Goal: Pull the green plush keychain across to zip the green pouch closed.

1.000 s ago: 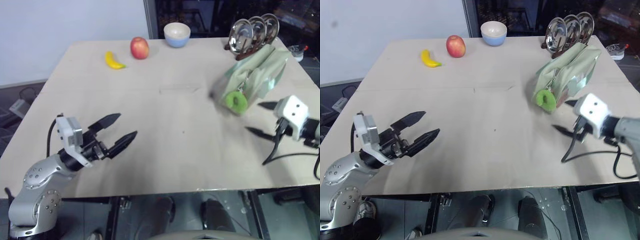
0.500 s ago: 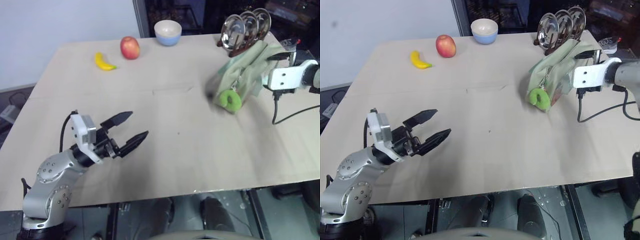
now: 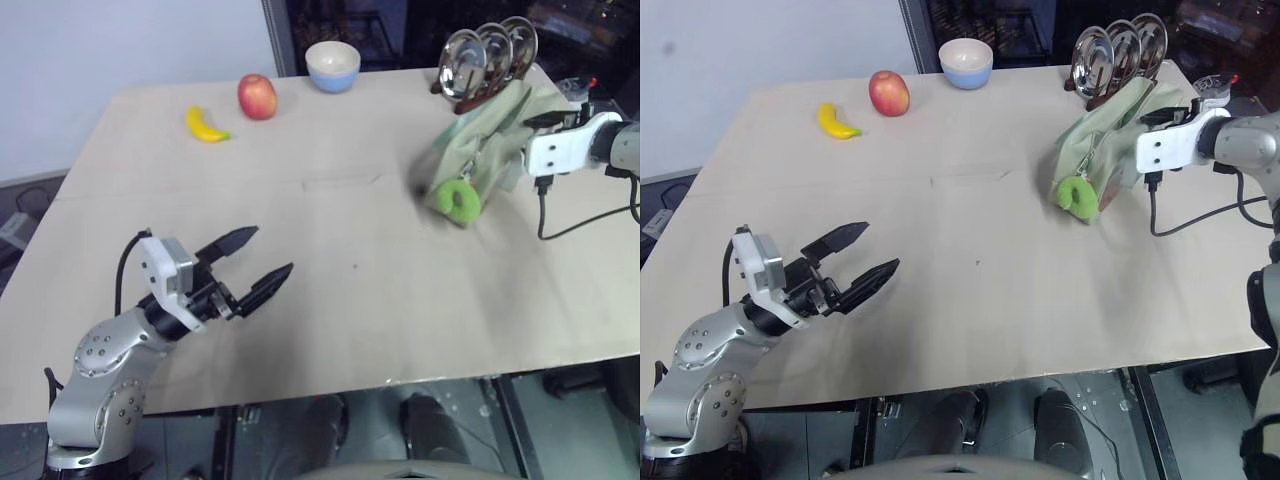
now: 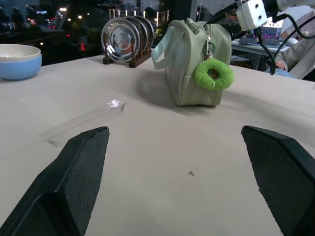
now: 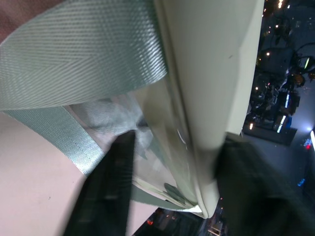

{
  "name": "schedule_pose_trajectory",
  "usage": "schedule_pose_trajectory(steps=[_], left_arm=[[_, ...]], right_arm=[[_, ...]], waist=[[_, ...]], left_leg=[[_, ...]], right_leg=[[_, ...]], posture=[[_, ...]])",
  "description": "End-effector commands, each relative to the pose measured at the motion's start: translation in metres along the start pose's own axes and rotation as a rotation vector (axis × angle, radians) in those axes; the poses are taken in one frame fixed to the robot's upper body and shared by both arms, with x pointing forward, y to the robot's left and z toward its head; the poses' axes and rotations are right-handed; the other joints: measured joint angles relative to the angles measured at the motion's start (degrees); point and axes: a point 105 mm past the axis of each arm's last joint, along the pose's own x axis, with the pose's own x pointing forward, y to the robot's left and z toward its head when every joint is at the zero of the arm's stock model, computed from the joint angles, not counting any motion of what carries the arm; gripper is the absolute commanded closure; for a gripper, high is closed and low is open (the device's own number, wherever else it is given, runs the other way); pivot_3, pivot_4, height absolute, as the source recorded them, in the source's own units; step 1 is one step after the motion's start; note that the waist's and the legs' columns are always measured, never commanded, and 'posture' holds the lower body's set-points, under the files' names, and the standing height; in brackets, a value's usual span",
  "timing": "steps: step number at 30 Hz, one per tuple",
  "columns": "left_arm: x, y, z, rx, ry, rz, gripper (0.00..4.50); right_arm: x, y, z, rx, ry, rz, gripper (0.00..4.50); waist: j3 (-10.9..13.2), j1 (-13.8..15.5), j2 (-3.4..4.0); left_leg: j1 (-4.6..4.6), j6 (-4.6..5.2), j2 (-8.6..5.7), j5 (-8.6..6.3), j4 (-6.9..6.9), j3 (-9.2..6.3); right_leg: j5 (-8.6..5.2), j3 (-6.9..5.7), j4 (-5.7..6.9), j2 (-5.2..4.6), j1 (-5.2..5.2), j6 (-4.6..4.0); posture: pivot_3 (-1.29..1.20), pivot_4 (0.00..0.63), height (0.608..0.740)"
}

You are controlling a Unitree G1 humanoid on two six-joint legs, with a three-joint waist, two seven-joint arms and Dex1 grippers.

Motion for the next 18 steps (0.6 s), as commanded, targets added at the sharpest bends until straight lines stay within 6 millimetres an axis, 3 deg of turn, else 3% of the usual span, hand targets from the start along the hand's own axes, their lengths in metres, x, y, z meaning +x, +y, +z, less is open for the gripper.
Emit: schedule_pose_trajectory(steps=[1,5,8,15,18], left_arm=[[0.003,0.0,0.007,0.048,-0.025,-0.004,0.0],[0.004,0.006,0.006,0.063,-0.022,0.014,0.0],[0.005,0.008,0.003,0.068,-0.015,0.017,0.0],[0.008,0.018,0.0,0.09,-0.007,0.047,0.0],[0.008,0.019,0.0,0.095,-0.006,0.054,0.0]], right_arm=[[-0.002,-0.026,0.018,0.023,-0.086,-0.08,4.42],[0.003,-0.032,0.034,0.13,-0.14,-0.115,4.48],[0.008,-0.043,0.04,0.219,-0.061,-0.187,4.48],[0.012,-0.043,0.105,0.544,-0.105,-0.041,4.48],[0.012,-0.047,0.129,0.608,-0.136,-0.031,4.48]], waist=[[0.0,-0.17,0.0],[0.0,-0.25,0.01],[-0.01,-0.11,0.02],[-0.01,-0.12,0.03],[-0.01,0.04,0.02]], left_leg=[[0.01,0.0,0.01,0.0,0.0,0.01],[0.04,0.0,0.07,0.0,0.0,0.06],[0.02,0.0,0.08,0.0,0.02,0.02],[-0.05,0.0,0.12,0.0,0.05,0.0],[-0.07,0.0,0.11,-0.01,0.05,-0.03]], right_leg=[[0.0,0.01,0.0,0.01,0.0,0.0],[0.01,0.06,0.02,0.07,0.0,0.0],[0.01,0.06,0.04,0.09,-0.02,0.0],[0.02,0.04,0.07,0.09,-0.08,-0.01],[0.02,0.0,0.04,0.07,-0.08,-0.01]], posture=[[0.0,0.15,0.74],[0.0,0.15,0.74],[0.0,0.15,0.74],[0.0,0.15,0.74],[0.0,0.15,0.74]])
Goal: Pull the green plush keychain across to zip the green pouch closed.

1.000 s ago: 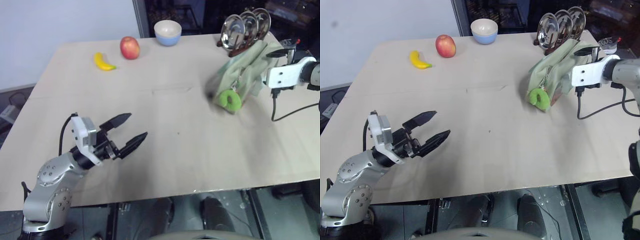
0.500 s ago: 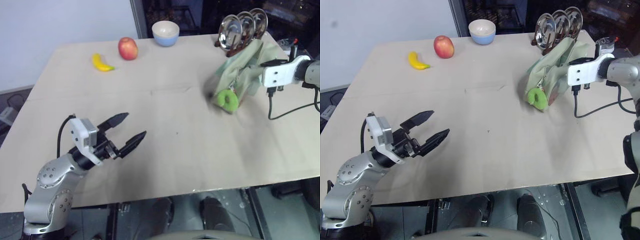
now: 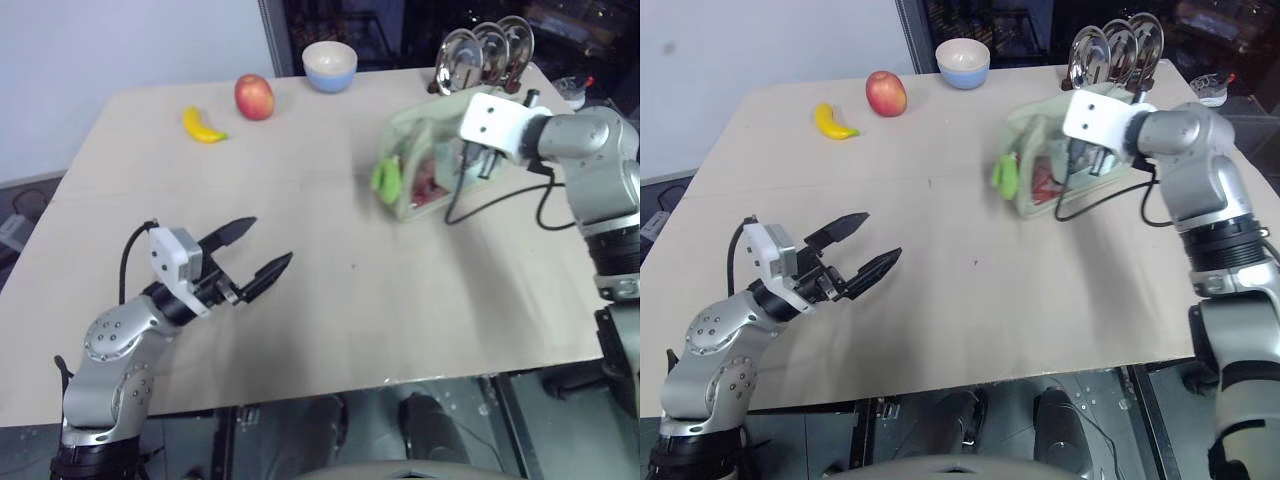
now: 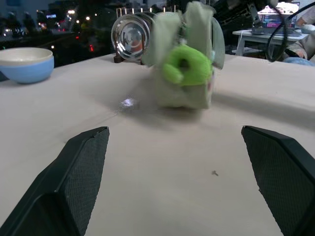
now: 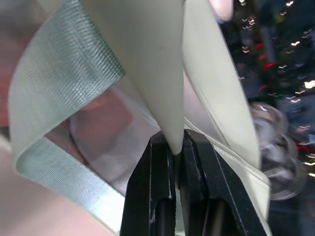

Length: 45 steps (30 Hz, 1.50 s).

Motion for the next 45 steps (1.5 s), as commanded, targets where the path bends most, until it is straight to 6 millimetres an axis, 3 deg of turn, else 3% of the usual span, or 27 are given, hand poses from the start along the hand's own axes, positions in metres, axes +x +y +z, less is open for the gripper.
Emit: schedule_pose_trajectory(steps=[1,9,14,15,17,19,25,29,34,35,36,38,45], left_arm=[[0.0,0.002,0.007,0.036,-0.022,0.014,0.0],[-0.008,0.001,0.004,0.037,-0.009,0.058,0.0],[-0.013,0.0,0.002,0.032,0.004,0.073,0.0],[-0.013,0.0,0.002,0.03,0.004,0.073,0.0],[-0.013,-0.001,0.002,0.027,0.002,0.078,0.0],[-0.013,-0.001,0.002,0.026,0.001,0.082,0.0],[-0.012,0.0,0.003,0.036,0.01,0.072,0.0],[-0.011,0.003,0.004,0.042,0.007,0.073,0.0],[-0.01,0.005,0.004,0.042,0.003,0.08,0.0],[-0.009,0.006,0.004,0.041,0.002,0.085,0.0],[-0.008,0.008,0.003,0.04,0.004,0.091,0.0],[-0.008,0.012,0.0,0.03,0.018,0.116,0.0],[-0.01,0.018,-0.011,-0.012,0.043,0.176,0.0]], right_arm=[[-0.008,-0.003,0.031,0.048,-0.048,-0.032,4.48],[0.019,0.052,0.078,0.149,-0.069,-0.011,4.48],[0.029,0.078,0.089,0.073,-0.085,0.046,4.48],[0.029,0.08,0.088,0.071,-0.089,0.056,3.9],[0.028,0.076,0.09,0.041,-0.118,0.031,3.42],[0.019,0.072,0.1,-0.07,-0.226,0.003,2.52],[0.005,0.067,0.071,-0.373,-0.289,-0.002,2.52],[0.007,0.051,0.061,-0.409,-0.293,-0.052,2.52],[0.012,0.047,0.059,-0.415,-0.302,-0.06,2.52],[0.013,0.048,0.06,-0.41,-0.307,-0.057,3.11],[0.014,0.049,0.061,-0.404,-0.314,-0.049,3.3],[0.014,0.05,0.065,-0.39,-0.332,-0.04,4.28],[-0.003,0.056,0.089,-0.271,-0.368,0.018,4.4]], waist=[[0.0,0.09,0.0],[-0.01,-0.34,0.0],[-0.03,0.02,-0.03],[-0.05,0.05,-0.06],[-0.08,0.04,-0.1],[-0.08,0.03,-0.1],[-0.07,0.15,-0.1],[-0.07,-0.1,-0.1],[-0.07,-0.09,-0.1],[-0.07,-0.06,-0.1],[-0.07,-0.01,-0.11],[-0.07,0.01,-0.11],[-0.07,-0.09,-0.1]], left_leg=[[-0.02,0.0,-0.01,0.0,0.01,-0.02],[0.0,0.0,0.01,0.0,0.05,-0.03],[-0.01,-0.01,-0.06,0.0,0.07,-0.04],[-0.01,-0.01,-0.07,0.0,0.08,-0.05],[0.01,0.0,-0.09,0.0,0.11,-0.06],[0.02,-0.01,-0.09,0.0,0.11,-0.08],[0.01,-0.01,-0.1,0.0,0.12,-0.08],[0.06,-0.01,-0.05,0.0,0.12,-0.06],[0.07,-0.01,0.01,0.0,0.12,-0.05],[0.05,-0.01,0.01,0.0,0.12,-0.04],[0.05,-0.01,0.01,0.0,0.12,-0.05],[0.05,-0.01,0.01,0.0,0.12,-0.06],[0.02,-0.01,0.01,0.0,0.12,-0.08]], right_leg=[[0.0,-0.02,-0.01,-0.01,0.0,0.0],[0.01,-0.02,0.07,-0.19,-0.03,-0.01],[0.03,-0.06,0.06,-0.04,-0.02,-0.04],[0.03,-0.06,0.05,-0.04,-0.01,-0.04],[0.04,-0.07,0.05,-0.05,0.01,-0.04],[0.04,-0.09,0.08,-0.05,0.05,-0.04],[0.04,-0.13,0.05,-0.07,0.08,-0.03],[0.04,-0.11,0.09,-0.03,0.09,-0.03],[0.05,-0.08,0.07,0.05,0.09,-0.05],[0.05,-0.08,0.06,0.04,0.09,-0.05],[0.05,-0.08,0.05,0.04,0.09,-0.05],[0.05,-0.1,0.05,0.04,0.1,-0.05],[0.05,-0.09,0.03,0.05,0.07,-0.05]], posture=[[0.0,0.15,0.74],[0.0,0.15,0.74],[0.0,0.15,0.74],[0.0,0.15,0.74],[0.0,0.15,0.74],[0.0,0.15,0.74],[0.0,0.15,0.74],[0.0,0.15,0.74],[0.0,0.15,0.74],[0.0,0.15,0.74],[0.0,0.15,0.74],[0.0,0.15,0.74],[0.0,0.15,0.74]])
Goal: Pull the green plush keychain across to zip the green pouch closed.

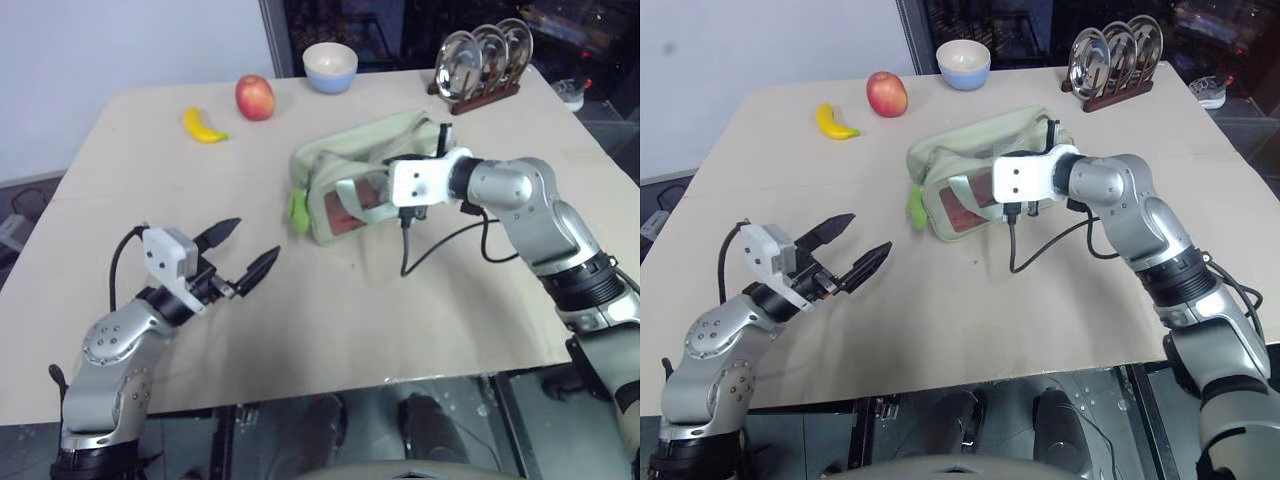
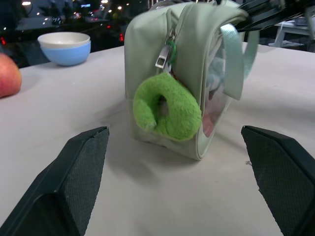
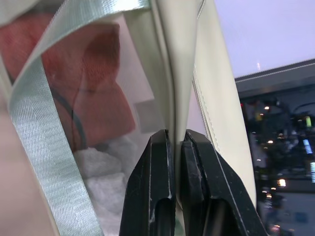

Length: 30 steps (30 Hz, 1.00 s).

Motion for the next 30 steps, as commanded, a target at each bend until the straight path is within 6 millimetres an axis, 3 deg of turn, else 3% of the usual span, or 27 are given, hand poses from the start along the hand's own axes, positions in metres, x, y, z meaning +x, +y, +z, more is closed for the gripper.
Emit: schedule_pose_trajectory(steps=[1,9,14,21,28,30], left_arm=[[-0.004,0.006,-0.001,-0.003,-0.003,0.042,0.0],[-0.002,0.021,-0.005,0.029,0.022,0.11,0.0],[0.001,0.016,-0.004,0.043,0.015,0.075,0.0],[0.008,-0.007,-0.01,0.053,0.023,-0.04,0.0],[0.022,-0.003,-0.018,0.166,0.064,-0.025,0.0],[0.027,-0.003,-0.019,0.179,0.06,-0.014,0.57]], right_arm=[[-0.014,-0.017,0.03,0.023,-0.046,-0.042,4.4],[-0.003,-0.003,0.032,0.087,0.057,-0.031,4.4],[0.0,0.006,0.038,0.101,0.052,-0.022,4.4],[0.001,0.011,0.035,0.112,0.067,-0.025,4.4],[0.001,0.007,0.038,0.122,0.054,-0.032,4.4],[0.001,0.007,0.038,0.124,0.051,-0.031,4.5]], waist=[[0.0,0.02,0.0],[0.0,0.36,-0.01],[-0.01,0.3,-0.01],[-0.01,0.2,-0.01],[-0.01,0.12,-0.01],[-0.01,0.08,-0.01]], left_leg=[[0.0,0.0,0.0,0.0,0.0,0.0],[0.0,0.0,-0.01,0.0,0.02,-0.03],[-0.01,0.0,-0.01,0.0,0.04,-0.03],[0.01,0.0,-0.01,0.0,0.04,-0.03],[0.01,-0.01,-0.01,0.0,0.04,-0.04],[0.01,-0.01,-0.01,0.0,0.04,-0.03]], right_leg=[[0.0,0.0,0.0,0.0,0.0,0.0],[0.02,-0.06,0.03,-0.01,0.02,-0.02],[0.03,-0.05,0.02,-0.02,0.01,-0.03],[0.03,-0.05,0.05,-0.01,0.02,-0.03],[0.03,-0.07,0.05,-0.01,0.02,-0.04],[0.04,-0.05,0.05,-0.01,0.02,-0.04]], posture=[[0.0,0.15,0.74],[0.0,0.15,0.74],[0.0,0.15,0.74],[0.0,0.15,0.74],[0.0,0.15,0.74],[0.0,0.15,0.74]])
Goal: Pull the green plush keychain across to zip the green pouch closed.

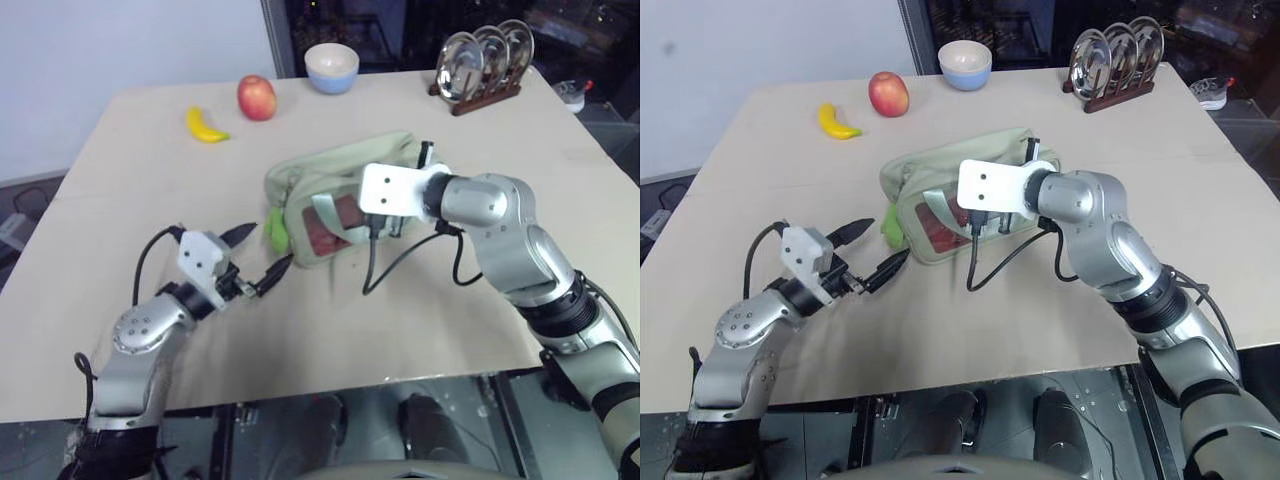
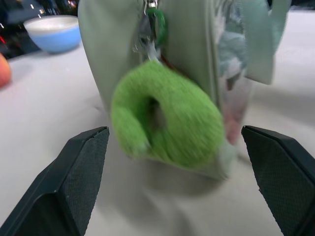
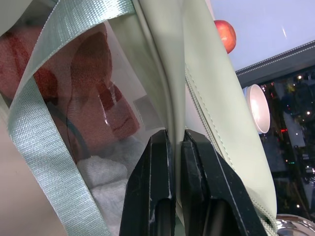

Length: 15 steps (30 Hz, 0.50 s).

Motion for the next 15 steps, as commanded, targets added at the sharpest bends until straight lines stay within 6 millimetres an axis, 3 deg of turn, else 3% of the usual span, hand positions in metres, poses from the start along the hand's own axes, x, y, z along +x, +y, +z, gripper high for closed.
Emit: schedule_pose_trajectory(steps=[1,5,9,15], left_arm=[[0.008,-0.005,0.001,0.055,-0.014,0.0,0.68],[0.007,-0.007,0.003,0.123,-0.019,-0.011,2.45],[-0.001,0.009,0.018,0.332,-0.014,-0.009,4.45],[-0.005,0.035,0.061,0.673,0.001,-0.139,4.49]], right_arm=[[-0.005,-0.009,0.009,-0.01,-0.029,-0.042,4.5],[-0.005,-0.009,0.008,-0.007,-0.024,-0.041,4.5],[-0.003,-0.008,0.006,-0.008,-0.019,-0.042,4.5],[0.003,-0.007,0.009,-0.014,-0.03,-0.042,4.5]], waist=[[0.0,0.03,0.0],[0.0,0.04,0.0],[0.0,0.01,0.0],[0.0,0.16,0.0]], left_leg=[[0.0,0.0,0.0,0.0,0.0,0.0],[-0.01,0.0,-0.01,0.0,0.0,-0.01],[0.0,0.0,0.0,0.0,0.0,-0.02],[-0.02,-0.01,-0.01,0.0,-0.02,-0.05]], right_leg=[[0.0,0.0,-0.01,0.0,0.0,0.0],[0.0,-0.01,-0.02,-0.01,0.0,0.0],[0.0,-0.02,0.01,0.01,0.0,0.0],[0.0,-0.07,-0.02,0.0,0.0,0.0]], posture=[[0.0,0.15,0.74],[0.0,0.15,0.74],[0.0,0.15,0.74],[0.0,0.15,0.74]])
